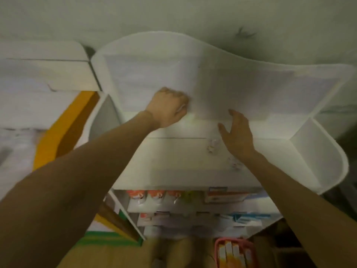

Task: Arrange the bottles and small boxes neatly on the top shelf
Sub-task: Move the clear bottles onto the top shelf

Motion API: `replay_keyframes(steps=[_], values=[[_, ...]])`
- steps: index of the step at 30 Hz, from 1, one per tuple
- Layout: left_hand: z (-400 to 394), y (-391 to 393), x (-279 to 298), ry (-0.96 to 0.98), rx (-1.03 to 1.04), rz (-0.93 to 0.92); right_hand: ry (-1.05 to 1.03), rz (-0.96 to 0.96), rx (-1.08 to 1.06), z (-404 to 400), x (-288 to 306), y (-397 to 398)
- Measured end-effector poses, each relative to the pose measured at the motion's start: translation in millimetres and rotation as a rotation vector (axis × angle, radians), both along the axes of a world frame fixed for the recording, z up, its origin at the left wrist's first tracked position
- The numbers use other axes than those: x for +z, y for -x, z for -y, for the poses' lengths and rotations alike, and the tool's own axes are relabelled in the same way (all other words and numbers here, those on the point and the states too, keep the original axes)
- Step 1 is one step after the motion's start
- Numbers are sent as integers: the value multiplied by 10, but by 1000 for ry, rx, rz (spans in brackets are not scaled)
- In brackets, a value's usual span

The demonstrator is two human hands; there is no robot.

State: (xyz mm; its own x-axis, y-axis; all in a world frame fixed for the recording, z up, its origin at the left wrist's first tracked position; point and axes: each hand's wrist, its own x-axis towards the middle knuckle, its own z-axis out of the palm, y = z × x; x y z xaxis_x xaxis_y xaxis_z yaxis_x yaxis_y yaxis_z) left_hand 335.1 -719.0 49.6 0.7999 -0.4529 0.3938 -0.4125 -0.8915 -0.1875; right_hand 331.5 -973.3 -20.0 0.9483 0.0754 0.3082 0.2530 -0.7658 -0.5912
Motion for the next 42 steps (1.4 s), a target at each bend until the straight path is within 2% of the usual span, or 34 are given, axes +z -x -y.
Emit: replay_keyframes(steps=[5,9,12,15,18,21,24,30,34,42], values=[[-963,455,644,16,428,48,-11,84,200,-1020,395,124],[-1758,860,1083,27,634,107,-60,154,307,-1800,692,328],[-2342,1186,1141,115,798,25,-86,140,395,-2394,886,547],[-2903,1548,1025,74,884,-129,-99,93,475,-2937,973,799],[-3467,1885,823,21,907,-261,-102,121,513,-3452,986,1036],[-4067,2166,656,31,960,-289,-57,57,523,-3971,986,1240],[-4634,2440,503,68,999,-302,36,22,563,-4478,870,1459],[-5451,2895,104,64,928,-498,231,-87,573,-5227,469,1930],[-5788,2951,-169,94,891,-537,273,-210,576,-5585,250,2011],[-6061,2846,-598,130,760,-550,277,-321,491,-6144,-58,1780]])
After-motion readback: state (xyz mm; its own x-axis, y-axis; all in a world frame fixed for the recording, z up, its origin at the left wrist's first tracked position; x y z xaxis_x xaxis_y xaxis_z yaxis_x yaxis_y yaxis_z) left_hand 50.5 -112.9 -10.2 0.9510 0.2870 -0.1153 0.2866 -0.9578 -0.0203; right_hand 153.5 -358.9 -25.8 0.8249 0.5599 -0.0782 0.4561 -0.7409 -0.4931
